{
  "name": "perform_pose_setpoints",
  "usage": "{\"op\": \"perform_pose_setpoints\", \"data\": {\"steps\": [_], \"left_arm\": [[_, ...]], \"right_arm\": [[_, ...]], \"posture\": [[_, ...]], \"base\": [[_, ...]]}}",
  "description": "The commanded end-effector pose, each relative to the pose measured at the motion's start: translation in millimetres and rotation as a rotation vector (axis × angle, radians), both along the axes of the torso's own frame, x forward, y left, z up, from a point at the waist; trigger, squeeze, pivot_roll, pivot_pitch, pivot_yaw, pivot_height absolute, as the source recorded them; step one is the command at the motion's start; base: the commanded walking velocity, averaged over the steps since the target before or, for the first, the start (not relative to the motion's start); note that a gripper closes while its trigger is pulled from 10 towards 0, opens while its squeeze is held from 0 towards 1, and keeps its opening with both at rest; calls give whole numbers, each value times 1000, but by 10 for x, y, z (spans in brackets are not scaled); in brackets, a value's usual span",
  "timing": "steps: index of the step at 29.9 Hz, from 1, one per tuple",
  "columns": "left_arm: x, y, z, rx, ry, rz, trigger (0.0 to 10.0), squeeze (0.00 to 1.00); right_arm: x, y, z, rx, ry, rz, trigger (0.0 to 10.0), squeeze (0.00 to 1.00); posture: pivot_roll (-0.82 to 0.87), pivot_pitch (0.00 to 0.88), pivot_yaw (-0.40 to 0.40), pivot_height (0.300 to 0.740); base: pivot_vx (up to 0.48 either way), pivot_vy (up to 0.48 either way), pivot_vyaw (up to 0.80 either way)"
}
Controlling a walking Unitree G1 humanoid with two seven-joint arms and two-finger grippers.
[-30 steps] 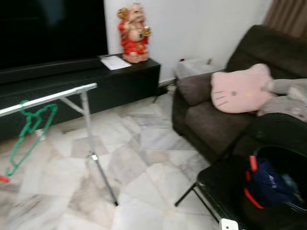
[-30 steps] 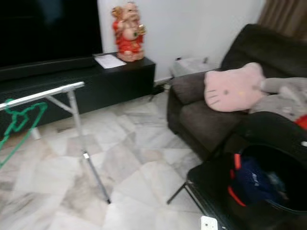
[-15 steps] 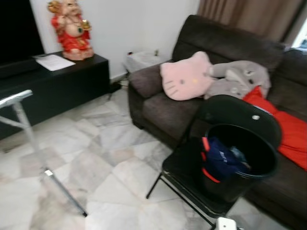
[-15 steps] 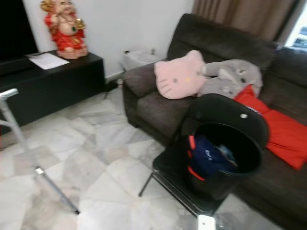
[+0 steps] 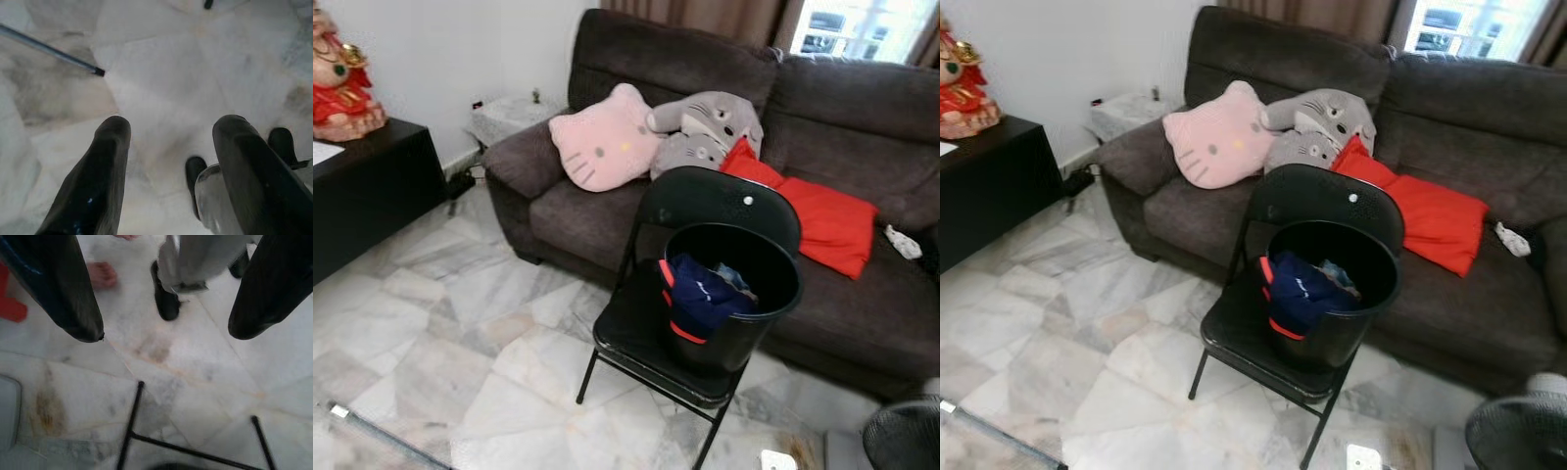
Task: Hang hanger
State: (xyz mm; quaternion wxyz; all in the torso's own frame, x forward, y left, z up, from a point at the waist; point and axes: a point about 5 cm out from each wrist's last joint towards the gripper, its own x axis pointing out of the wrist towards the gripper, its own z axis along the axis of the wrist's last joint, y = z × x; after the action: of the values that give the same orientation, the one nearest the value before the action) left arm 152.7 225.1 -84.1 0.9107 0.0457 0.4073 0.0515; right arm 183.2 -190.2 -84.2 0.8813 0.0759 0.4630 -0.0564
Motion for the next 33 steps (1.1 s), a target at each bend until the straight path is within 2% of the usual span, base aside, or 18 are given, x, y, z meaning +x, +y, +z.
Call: {"op": "perform_pose_setpoints", "data": {"steps": [1, 13, 29, 33], "left_arm": [[-111, 4, -46, -12, 34, 13, 10000, 0], [-91, -25, -44, -22, 26, 20, 10000, 0], [-86, -105, -70, -28, 50, 18, 10000, 0], [-14, -145, -55, -26, 46, 11, 10000, 0]], "right_arm": [[22, 5, 12, 0, -17, 0, 10000, 0], [26, 5, 15, 2, -20, 3, 10000, 0], [25, 8, 14, 3, -21, 3, 10000, 0], [25, 7, 14, 3, -21, 1, 10000, 0]], "posture": [[102, 21, -25, 740], [102, 18, -26, 740], [104, 19, -26, 740], [104, 19, -26, 740]], "base": [[0, 0, 0], [0, 0, 0], [0, 381, 0], [0, 0, 0]]}}
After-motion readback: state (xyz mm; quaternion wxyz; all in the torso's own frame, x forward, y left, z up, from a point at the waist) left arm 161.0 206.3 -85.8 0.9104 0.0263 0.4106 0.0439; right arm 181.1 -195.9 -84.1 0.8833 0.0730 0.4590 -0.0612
